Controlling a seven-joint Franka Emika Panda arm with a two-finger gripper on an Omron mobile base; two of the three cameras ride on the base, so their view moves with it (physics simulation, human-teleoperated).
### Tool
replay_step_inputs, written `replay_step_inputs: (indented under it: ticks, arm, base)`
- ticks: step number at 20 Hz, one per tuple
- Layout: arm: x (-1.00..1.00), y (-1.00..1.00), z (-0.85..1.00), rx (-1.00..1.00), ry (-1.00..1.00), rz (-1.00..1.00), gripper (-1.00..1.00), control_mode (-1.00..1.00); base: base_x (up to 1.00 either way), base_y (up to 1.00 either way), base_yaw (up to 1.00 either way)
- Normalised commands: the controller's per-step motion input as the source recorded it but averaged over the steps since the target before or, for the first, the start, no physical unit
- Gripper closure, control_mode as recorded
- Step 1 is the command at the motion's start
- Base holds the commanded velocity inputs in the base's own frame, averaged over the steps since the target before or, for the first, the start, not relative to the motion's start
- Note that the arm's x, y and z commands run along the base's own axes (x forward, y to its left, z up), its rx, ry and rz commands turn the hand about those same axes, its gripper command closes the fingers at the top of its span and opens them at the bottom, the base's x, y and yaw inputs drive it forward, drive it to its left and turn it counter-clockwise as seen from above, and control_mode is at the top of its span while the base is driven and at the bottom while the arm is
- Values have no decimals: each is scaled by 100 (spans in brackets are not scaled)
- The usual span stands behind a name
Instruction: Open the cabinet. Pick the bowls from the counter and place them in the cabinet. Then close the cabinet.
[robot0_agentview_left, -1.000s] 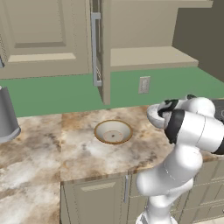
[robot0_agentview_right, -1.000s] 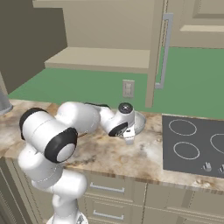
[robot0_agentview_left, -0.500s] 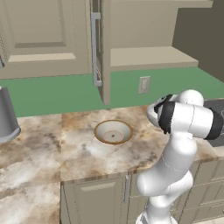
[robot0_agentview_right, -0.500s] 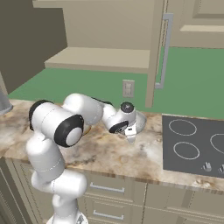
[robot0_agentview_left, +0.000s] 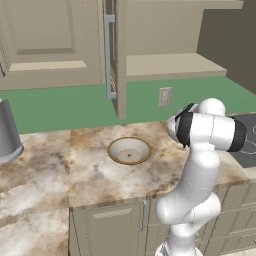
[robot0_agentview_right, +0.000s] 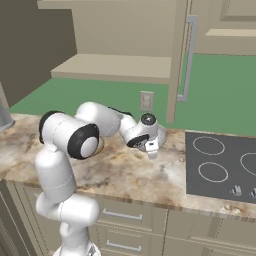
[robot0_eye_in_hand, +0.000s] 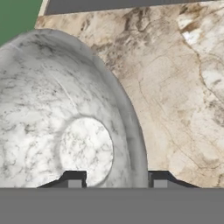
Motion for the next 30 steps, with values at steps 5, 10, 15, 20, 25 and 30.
replay_step_inputs:
  ticks: [5,10,15,20,25,30]
  arm:
    - [24,0,-18,0,0,0,100,-100]
    - [13,-3,-11,1,0,-1,100,-100]
    - [-38,-27,19,12,-15,-14,100,-100]
    - [-76,-8,57,17,-16,-13,100,-100]
    - [-90,13,51,7,-6,-6,100,-100]
    - [-85,12,80,0,0,-5,100,-100]
  base:
    - [0,0,0]
    - [0,0,0]
    - [0,0,0]
    - [0,0,0]
    - [0,0,0]
    - [0,0,0]
